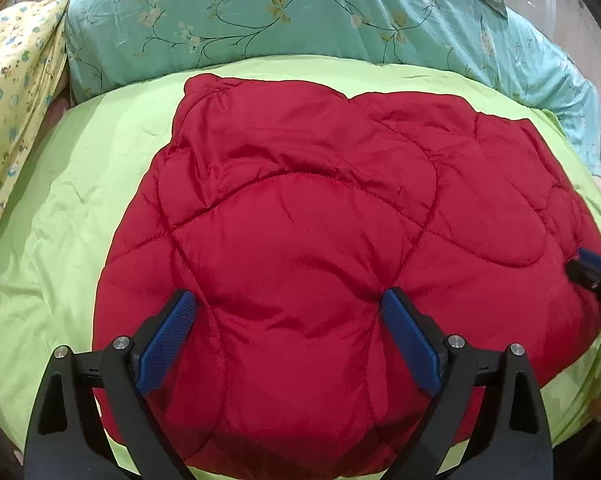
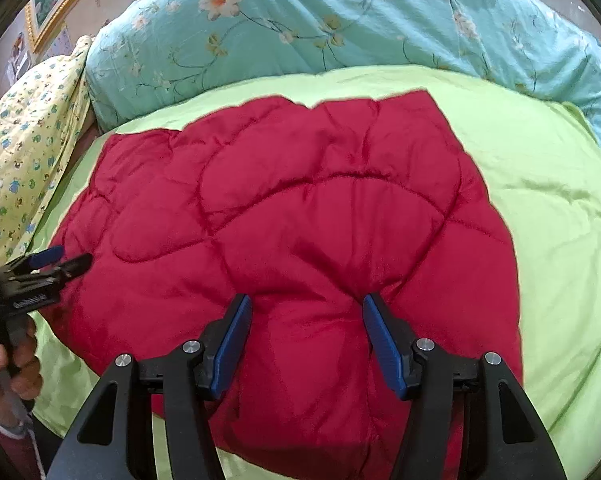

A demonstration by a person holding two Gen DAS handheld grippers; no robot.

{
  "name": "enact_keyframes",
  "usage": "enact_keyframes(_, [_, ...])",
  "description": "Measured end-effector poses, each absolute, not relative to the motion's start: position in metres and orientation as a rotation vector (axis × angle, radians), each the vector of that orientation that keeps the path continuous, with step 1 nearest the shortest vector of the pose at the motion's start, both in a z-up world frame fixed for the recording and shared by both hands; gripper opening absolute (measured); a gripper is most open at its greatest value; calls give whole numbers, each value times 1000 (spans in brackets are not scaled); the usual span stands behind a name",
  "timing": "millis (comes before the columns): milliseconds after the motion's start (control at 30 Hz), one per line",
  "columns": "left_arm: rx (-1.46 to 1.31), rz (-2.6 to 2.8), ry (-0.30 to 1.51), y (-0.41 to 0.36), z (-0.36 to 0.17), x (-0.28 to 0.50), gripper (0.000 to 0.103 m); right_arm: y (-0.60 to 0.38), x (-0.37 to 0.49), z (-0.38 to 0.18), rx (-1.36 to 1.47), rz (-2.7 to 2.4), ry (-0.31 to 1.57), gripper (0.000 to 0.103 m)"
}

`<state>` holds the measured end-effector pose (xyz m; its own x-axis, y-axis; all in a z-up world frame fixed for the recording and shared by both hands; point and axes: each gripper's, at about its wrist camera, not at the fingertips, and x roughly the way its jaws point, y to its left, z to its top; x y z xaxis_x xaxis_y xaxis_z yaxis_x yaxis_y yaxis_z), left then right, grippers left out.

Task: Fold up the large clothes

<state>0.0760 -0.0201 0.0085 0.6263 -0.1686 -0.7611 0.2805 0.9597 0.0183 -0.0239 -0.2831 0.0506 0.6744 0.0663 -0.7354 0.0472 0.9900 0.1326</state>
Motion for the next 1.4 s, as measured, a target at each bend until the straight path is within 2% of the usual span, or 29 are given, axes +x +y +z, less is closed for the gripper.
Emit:
enact_keyframes(567, [125, -265, 862, -20, -1, 76, 100, -292, -7, 26, 160, 25, 849, 64])
enact_keyframes(1067, [123, -260, 875, -17, 7, 72, 100, -285, -31, 54, 164, 21, 833, 64])
enact_keyframes(1400, [115, -272, 876, -5, 14, 40, 100, -273, -70, 59, 127, 57, 852, 76])
